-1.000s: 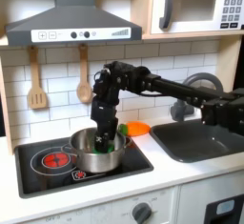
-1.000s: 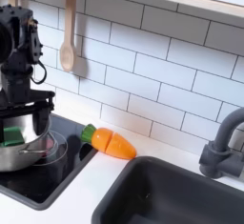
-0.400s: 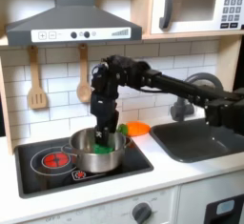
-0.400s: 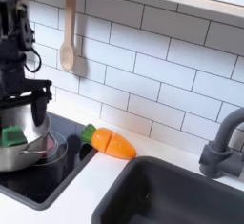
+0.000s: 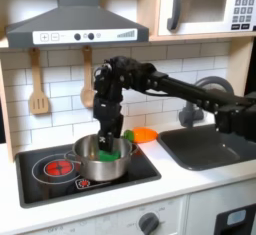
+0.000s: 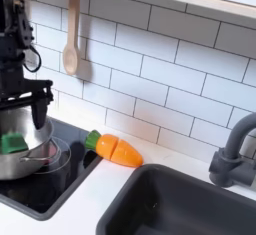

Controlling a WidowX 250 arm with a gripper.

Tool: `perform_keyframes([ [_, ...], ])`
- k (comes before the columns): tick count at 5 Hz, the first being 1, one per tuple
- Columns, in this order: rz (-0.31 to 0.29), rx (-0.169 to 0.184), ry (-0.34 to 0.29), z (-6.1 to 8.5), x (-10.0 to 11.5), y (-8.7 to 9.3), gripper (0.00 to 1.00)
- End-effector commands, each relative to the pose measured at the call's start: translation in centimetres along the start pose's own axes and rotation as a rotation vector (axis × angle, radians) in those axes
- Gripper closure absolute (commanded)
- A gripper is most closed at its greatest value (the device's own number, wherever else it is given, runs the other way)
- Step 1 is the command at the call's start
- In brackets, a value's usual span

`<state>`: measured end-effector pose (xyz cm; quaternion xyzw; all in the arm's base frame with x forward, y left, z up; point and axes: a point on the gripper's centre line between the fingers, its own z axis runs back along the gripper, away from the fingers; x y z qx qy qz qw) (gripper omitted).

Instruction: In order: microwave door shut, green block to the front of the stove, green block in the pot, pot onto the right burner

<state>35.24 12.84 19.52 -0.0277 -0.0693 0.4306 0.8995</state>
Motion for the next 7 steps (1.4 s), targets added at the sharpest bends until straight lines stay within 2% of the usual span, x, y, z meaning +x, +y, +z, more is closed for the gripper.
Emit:
perform_keyframes([
  [1, -0.085, 0.000, 0.045, 0.6, -1.1, -0.2, 0.00],
  [2, -0.164, 0.003, 0.080, 0.6, -2.1, -0.1, 0.00],
  [3, -0.197, -0.032, 0.060, 2.0, -2.6, 0.1, 0.00],
  [5, -0.280, -0.050, 0.102, 2.1, -4.6, 0.6, 0.00],
  [6, -0.331, -0.043, 0.108, 1.9, -6.0, 1.2, 0.00],
  [7, -0.353, -0.042, 0.134, 1.7, -7.2, 2.1, 0.00],
])
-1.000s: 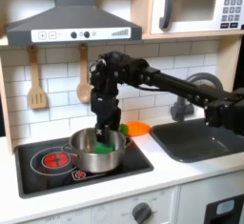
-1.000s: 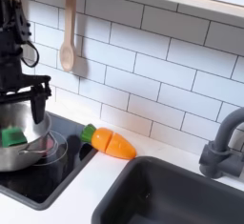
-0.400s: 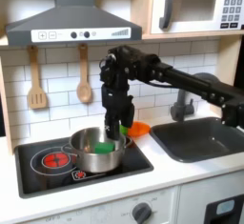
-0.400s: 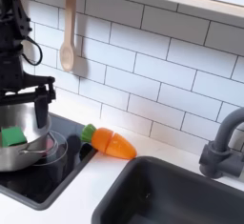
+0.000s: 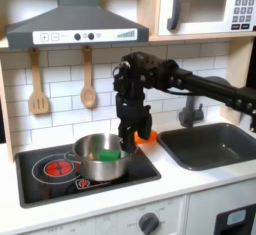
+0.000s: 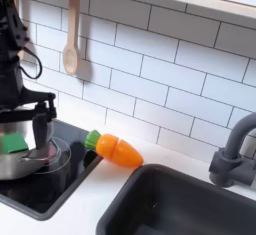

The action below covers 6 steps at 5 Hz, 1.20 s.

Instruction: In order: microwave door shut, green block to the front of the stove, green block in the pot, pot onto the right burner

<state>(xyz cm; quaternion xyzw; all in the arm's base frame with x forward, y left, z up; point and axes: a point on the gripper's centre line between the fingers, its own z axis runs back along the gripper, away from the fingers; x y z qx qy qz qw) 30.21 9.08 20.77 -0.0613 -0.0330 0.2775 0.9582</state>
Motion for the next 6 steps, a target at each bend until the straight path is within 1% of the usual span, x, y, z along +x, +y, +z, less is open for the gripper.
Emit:
perform_keyframes([
  [1, -0.061, 0.007, 0.042, -0.7, -2.8, 0.5, 0.00],
  [2, -0.088, 0.010, 0.053, -1.0, -4.2, 0.9, 0.00],
  [3, -0.133, -0.017, 0.050, -1.0, -4.8, 0.6, 0.00],
  [4, -0.148, -0.040, 0.030, -1.1, -5.0, 0.8, 0.00],
  [5, -0.160, -0.039, 0.030, -1.0, -5.1, 0.5, 0.00],
  [6, -0.161, -0.039, 0.030, -1.0, -5.1, 0.6, 0.00],
])
